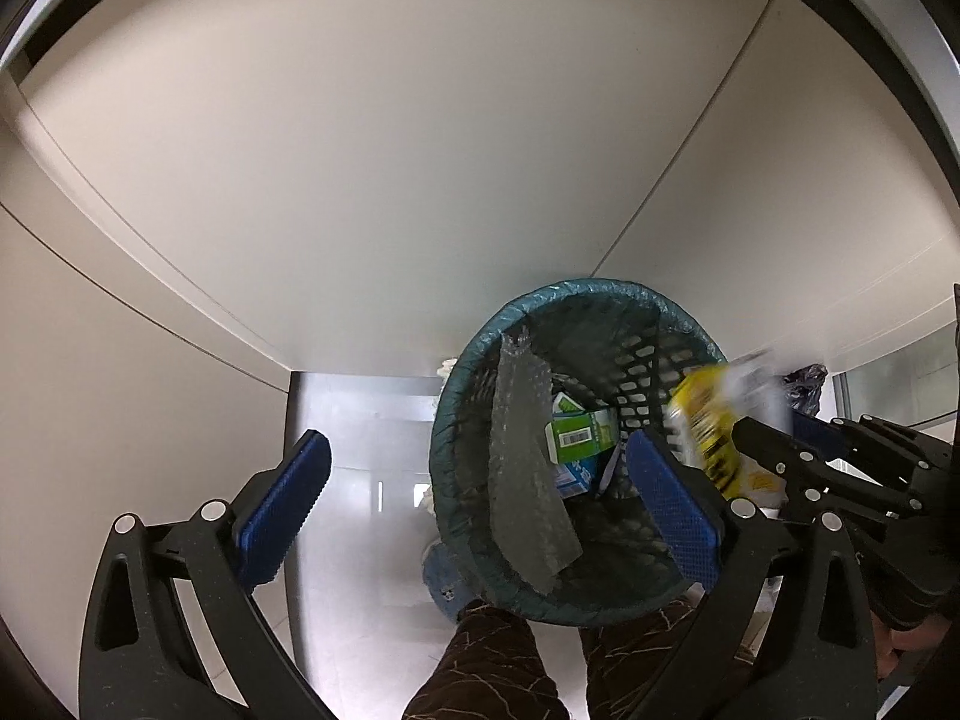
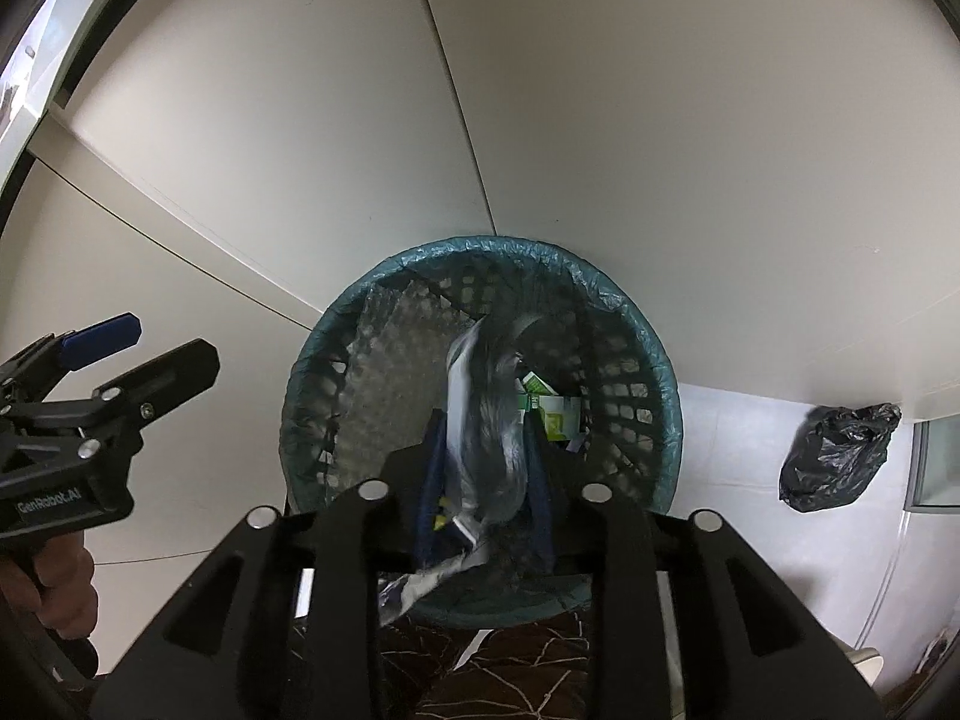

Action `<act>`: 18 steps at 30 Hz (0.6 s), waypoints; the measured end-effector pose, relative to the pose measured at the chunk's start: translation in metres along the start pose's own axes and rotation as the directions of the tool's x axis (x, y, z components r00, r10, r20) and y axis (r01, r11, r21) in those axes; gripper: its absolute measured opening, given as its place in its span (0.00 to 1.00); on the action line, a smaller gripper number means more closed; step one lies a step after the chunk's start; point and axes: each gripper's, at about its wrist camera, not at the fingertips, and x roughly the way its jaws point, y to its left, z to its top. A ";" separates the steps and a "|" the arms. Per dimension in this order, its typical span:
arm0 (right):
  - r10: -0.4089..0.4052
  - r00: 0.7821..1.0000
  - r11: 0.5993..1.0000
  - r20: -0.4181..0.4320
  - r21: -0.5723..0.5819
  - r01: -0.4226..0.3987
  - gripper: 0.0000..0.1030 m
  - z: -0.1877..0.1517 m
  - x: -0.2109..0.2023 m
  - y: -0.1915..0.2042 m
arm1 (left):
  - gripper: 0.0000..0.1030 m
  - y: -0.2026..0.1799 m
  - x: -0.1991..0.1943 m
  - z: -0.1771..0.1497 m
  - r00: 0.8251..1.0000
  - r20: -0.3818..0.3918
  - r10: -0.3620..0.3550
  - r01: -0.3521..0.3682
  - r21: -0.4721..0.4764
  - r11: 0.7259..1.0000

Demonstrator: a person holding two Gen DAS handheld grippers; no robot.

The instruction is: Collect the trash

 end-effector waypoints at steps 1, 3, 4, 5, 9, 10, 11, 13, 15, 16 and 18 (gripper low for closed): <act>-0.003 1.000 1.000 0.003 0.001 0.003 0.30 0.000 -0.001 0.000 | 0.94 0.001 0.000 0.000 1.000 -0.002 0.001 -0.001 -0.002 1.000; -0.011 1.000 1.000 0.009 0.000 0.011 0.36 -0.001 -0.005 0.001 | 0.94 0.002 -0.003 0.000 1.000 -0.007 0.008 -0.008 -0.005 1.000; -0.017 1.000 1.000 0.011 0.000 0.017 0.41 -0.001 -0.008 0.001 | 0.94 0.003 -0.005 0.001 1.000 -0.010 0.008 -0.008 -0.007 1.000; -0.026 1.000 1.000 0.015 0.002 0.026 0.48 0.000 -0.011 0.001 | 0.94 0.003 -0.008 0.002 1.000 -0.015 0.008 -0.009 -0.009 1.000; -0.054 0.997 0.998 0.052 0.033 0.052 0.66 0.005 -0.042 0.000 | 0.94 0.004 -0.029 0.008 1.000 -0.014 0.004 -0.005 -0.023 1.000; -0.063 0.996 0.997 0.061 0.039 0.061 0.71 0.007 -0.051 0.000 | 0.93 0.002 -0.035 0.011 1.000 -0.012 -0.001 0.000 -0.021 1.000; -0.075 0.994 0.996 0.076 0.047 0.072 0.75 0.009 -0.063 0.000 | 0.93 0.002 -0.043 0.013 1.000 -0.010 -0.007 0.006 -0.019 1.000; -0.088 0.991 0.995 0.103 0.060 0.082 0.81 0.013 -0.082 0.000 | 0.93 0.001 -0.061 0.018 1.000 0.001 -0.009 0.009 -0.011 1.000; -0.110 0.985 0.992 0.130 0.069 0.102 0.84 0.019 -0.107 0.003 | 0.93 -0.002 -0.084 0.027 1.000 0.016 0.000 0.000 0.005 1.000; -0.127 0.981 0.990 0.144 0.074 0.118 0.85 0.020 -0.117 0.004 | 0.93 -0.003 -0.096 0.031 1.000 0.025 -0.006 0.006 0.007 1.000; -0.189 0.965 0.980 0.180 0.093 0.174 0.86 0.025 -0.141 0.005 | 0.94 -0.006 -0.118 0.042 0.999 0.041 -0.027 0.026 0.006 1.000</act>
